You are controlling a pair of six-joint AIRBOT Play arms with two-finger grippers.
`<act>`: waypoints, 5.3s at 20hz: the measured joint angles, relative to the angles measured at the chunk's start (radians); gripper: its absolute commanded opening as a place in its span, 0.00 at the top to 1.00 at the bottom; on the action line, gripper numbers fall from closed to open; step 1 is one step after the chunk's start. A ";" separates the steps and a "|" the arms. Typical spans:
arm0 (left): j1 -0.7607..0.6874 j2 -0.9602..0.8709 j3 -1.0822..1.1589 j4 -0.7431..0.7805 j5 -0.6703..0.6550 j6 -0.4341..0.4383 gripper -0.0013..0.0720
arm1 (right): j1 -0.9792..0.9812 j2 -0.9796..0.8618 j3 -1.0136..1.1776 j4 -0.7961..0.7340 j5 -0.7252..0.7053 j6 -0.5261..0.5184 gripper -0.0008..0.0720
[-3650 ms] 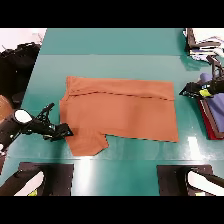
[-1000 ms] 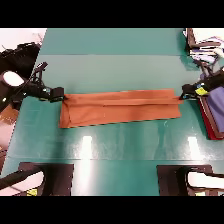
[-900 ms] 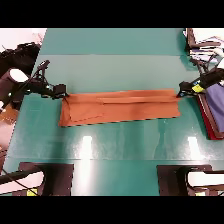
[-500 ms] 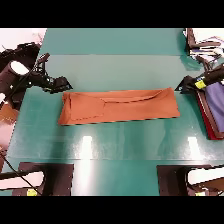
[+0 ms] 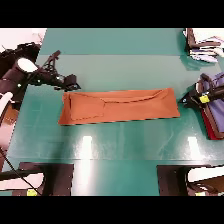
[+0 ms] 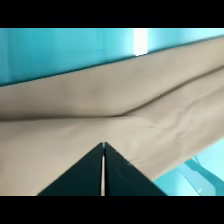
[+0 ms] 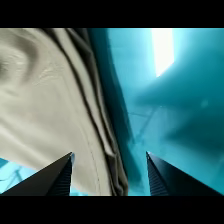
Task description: Fold the shirts.
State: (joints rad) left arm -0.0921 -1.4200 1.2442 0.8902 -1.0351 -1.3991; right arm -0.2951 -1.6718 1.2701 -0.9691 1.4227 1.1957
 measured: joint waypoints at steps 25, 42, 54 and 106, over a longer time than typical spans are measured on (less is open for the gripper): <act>-0.422 -0.379 0.213 -0.004 0.185 -0.149 0.95 | 0.404 0.152 0.396 0.311 0.089 -0.020 0.97; -0.312 -0.217 0.265 0.167 0.104 -0.141 0.95 | 0.727 0.152 0.610 0.325 0.009 0.002 0.96; 0.151 0.233 0.272 0.423 -0.087 -0.137 0.95 | 1.201 -0.164 0.683 0.319 -0.332 -0.060 0.39; -0.299 0.265 0.272 0.302 0.037 -0.190 0.95 | -0.163 0.012 0.621 -0.009 -0.243 0.166 0.96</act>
State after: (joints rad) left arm -0.3912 -1.1549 1.5166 1.1919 -0.9985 -1.5890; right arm -0.4576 -1.6596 1.8915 -0.9779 1.1793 1.3613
